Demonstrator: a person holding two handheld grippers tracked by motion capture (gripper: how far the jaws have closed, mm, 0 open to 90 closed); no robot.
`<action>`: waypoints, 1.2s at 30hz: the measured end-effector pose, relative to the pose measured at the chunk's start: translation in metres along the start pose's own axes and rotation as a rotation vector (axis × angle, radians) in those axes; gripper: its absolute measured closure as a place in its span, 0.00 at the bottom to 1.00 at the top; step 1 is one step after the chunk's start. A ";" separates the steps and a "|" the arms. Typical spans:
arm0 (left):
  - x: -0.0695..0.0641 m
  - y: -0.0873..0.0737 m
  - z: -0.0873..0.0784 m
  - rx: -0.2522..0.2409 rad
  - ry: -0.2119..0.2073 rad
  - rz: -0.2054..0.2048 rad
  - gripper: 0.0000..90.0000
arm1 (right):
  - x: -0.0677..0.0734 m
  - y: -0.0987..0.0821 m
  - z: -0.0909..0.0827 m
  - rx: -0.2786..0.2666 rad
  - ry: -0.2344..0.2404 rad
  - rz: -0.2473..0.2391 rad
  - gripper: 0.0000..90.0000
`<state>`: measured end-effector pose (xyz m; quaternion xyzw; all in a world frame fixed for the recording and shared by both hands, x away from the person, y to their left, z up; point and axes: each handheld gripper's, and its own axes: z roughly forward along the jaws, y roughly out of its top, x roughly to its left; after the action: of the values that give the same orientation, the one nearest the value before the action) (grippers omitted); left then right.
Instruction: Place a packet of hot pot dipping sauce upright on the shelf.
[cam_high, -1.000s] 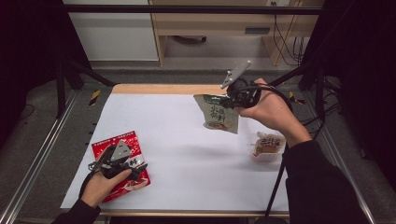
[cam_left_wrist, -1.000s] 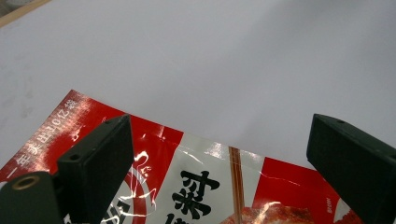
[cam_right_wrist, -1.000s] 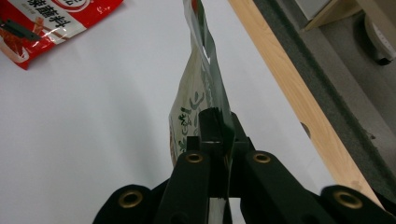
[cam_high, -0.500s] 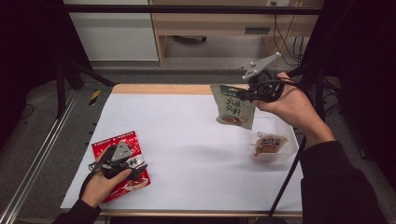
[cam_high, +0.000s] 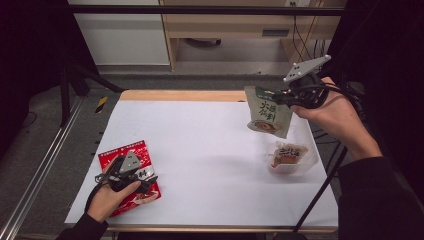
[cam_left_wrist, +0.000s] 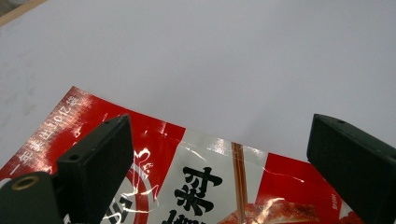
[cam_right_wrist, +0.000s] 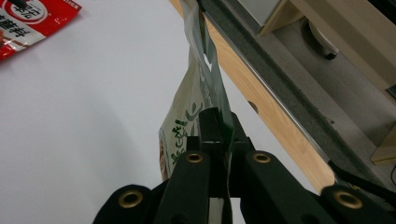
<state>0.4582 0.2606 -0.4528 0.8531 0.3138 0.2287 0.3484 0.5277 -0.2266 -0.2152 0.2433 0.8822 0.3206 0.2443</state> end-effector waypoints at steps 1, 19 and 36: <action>0.000 0.000 0.000 0.003 -0.001 0.003 0.08 | -0.001 -0.002 -0.001 0.002 -0.004 0.002 1.00; -0.001 0.000 0.001 0.009 0.005 0.011 0.08 | -0.020 -0.045 -0.008 -0.003 -0.033 0.065 1.00; 0.002 0.000 0.000 0.035 0.022 0.020 0.08 | -0.023 -0.074 0.002 -0.017 0.031 0.075 1.00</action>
<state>0.4595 0.2618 -0.4528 0.8596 0.3131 0.2361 0.3277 0.5265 -0.2895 -0.2608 0.2692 0.8734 0.3409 0.2203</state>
